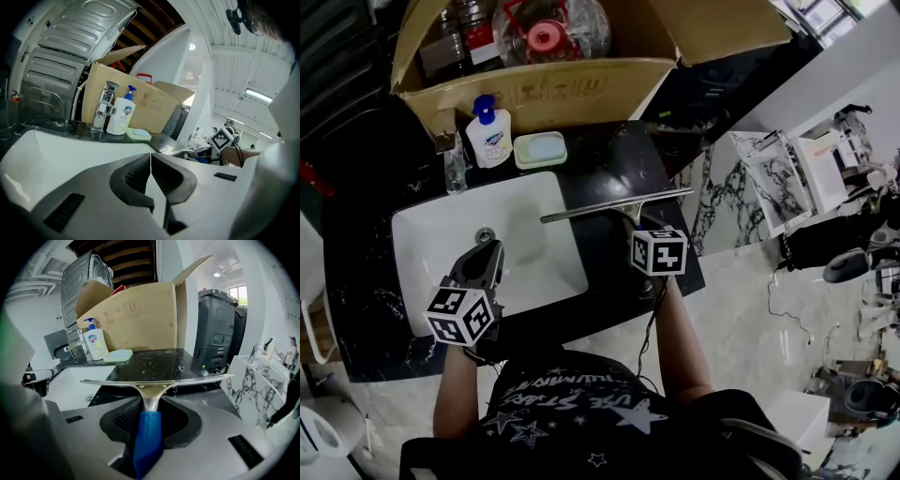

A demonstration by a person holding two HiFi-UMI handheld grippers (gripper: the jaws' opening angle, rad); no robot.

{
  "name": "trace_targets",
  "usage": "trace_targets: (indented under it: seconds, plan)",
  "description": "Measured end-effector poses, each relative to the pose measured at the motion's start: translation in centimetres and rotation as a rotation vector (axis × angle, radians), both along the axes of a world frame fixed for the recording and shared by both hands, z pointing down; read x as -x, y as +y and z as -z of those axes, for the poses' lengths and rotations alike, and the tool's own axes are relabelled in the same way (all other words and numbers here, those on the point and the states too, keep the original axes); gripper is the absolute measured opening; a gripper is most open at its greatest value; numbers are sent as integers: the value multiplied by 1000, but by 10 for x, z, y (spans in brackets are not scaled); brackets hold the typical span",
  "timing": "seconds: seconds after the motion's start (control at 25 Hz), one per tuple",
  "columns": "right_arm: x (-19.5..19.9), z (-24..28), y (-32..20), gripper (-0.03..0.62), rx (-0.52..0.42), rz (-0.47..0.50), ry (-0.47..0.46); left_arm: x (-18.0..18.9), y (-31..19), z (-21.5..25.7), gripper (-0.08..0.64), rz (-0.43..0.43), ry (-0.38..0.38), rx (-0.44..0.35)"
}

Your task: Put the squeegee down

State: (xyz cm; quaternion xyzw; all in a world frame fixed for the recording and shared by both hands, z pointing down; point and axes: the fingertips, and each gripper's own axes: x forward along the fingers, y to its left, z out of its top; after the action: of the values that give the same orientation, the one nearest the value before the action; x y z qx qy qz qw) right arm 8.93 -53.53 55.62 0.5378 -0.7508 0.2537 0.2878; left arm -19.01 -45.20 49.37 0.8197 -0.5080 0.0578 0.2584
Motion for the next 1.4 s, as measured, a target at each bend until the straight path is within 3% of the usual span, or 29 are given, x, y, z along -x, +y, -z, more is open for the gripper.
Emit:
trace_targets:
  seconds: [0.8,1.2,1.4]
  plan:
    - [-1,-11,-8,140,37,-6,32,-2,-5,-7,21,-7,15,12]
    - [-4,13,13,149,-68,16,6,-9,21,11,21,11,6,-28]
    - [-15,41,31,149,-154,-17,-3,-15,44,27,21,29,-5,-56]
